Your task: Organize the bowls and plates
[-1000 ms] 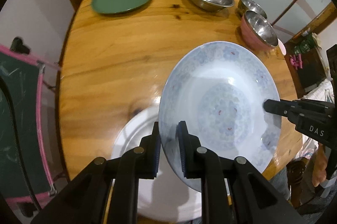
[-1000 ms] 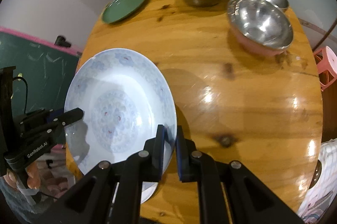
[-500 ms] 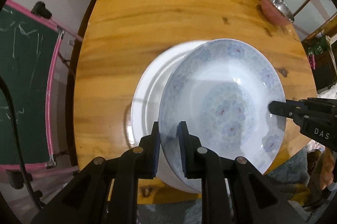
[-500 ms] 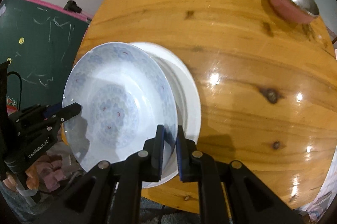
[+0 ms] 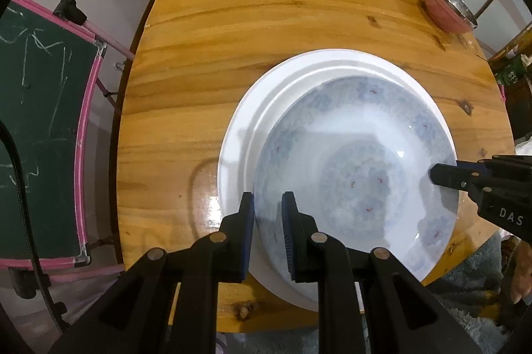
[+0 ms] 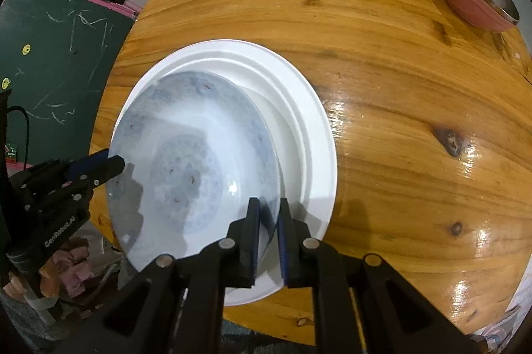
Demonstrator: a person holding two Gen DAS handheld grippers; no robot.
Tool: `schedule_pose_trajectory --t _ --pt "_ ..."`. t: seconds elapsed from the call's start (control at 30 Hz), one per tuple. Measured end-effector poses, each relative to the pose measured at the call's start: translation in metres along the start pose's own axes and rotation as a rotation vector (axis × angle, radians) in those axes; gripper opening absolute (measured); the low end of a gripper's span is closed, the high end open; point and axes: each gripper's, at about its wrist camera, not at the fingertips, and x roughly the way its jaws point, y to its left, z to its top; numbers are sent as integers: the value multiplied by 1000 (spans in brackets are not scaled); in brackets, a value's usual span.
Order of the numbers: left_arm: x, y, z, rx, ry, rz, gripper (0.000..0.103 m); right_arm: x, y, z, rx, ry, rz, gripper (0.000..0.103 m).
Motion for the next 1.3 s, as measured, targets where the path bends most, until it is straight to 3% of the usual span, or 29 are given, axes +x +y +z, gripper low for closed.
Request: schedule_pose_trajectory --t 0.83,0.9,0.97,1.1,1.17,1.23,1.3 --pt "4 1 1 -5 -4 -22 15 1 -4 -1 9 -2 -4 10" --pt "3 2 -1 -8 -7 -27 18 1 -4 -1 4 -9 5 10" --pt "0 3 -2 -15 -17 -21 36 0 -4 -2 1 -8 3 10" --pt "-13 5 -2 -20 -61 -3 54 -9 -1 -2 -18 -48 -47 14" --pt "-21 6 -2 -31 -83 -5 56 -18 -1 -1 -21 -79 -63 31" --pt "-30 5 -3 -30 -99 -10 57 -28 0 -1 -20 -112 -64 37" --pt "-39 5 -3 -30 -118 -10 61 -38 1 -2 -27 -138 -76 37"
